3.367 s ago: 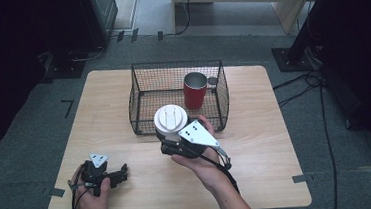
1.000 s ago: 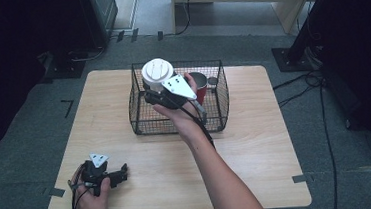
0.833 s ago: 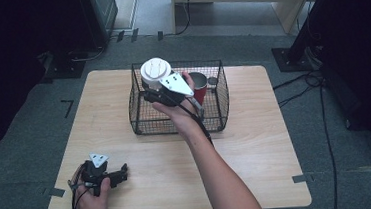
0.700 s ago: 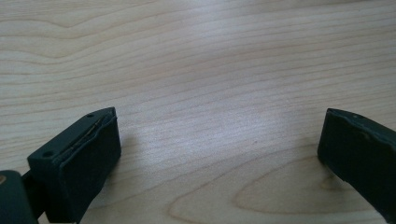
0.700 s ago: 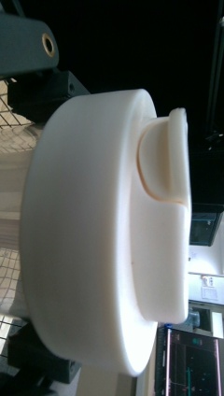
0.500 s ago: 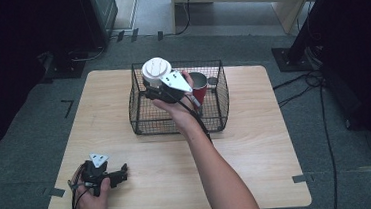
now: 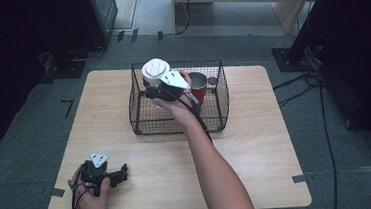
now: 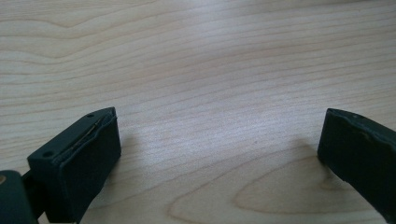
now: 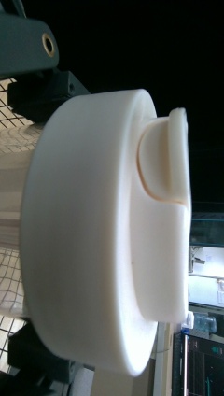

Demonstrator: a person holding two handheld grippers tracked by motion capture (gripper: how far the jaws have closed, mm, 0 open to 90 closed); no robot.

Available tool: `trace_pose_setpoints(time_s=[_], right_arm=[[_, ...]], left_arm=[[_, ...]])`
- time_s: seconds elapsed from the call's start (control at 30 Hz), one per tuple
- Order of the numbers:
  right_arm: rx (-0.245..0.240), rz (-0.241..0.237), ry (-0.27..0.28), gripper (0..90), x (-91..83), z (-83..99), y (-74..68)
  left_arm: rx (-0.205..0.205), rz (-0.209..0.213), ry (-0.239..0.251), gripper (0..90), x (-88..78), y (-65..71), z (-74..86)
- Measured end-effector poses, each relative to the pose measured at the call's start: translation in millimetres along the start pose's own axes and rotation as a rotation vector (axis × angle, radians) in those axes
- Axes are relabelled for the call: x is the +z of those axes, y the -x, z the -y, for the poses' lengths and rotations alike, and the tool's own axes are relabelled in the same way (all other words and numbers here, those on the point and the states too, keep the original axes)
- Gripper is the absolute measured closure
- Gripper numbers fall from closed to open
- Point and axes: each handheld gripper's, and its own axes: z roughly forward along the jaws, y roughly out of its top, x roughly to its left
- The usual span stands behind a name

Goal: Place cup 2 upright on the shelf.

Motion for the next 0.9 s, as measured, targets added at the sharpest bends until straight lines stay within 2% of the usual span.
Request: trace_pose_setpoints(time_s=[0.23,0.4,0.67,0.8,0.9], right_arm=[[-0.020,-0.006,-0.028,15.9,5.5,7.3,0.2],[-0.022,0.007,-0.051,15.9,9.5,12.2,1.5],[-0.020,-0.002,-0.087,15.9,12.8,19.1,0.2],[-0.044,-0.006,-0.115,15.8,14.3,23.5,-1.1],[-0.041,-0.010,-0.126,15.8,15.3,25.6,-1.8]], left_arm=[[0.000,0.000,0.000,0.1,0.0,0.0,0.0],[0.000,0.000,0.000,0.1,0.0,0.0,0.0],[0.000,0.000,-0.001,0.1,-0.1,0.0,0.0],[0.000,0.000,0.000,0.1,0.0,0.0,0.0],[0.000,0.000,0.000,0.1,0.0,0.0,0.0]])
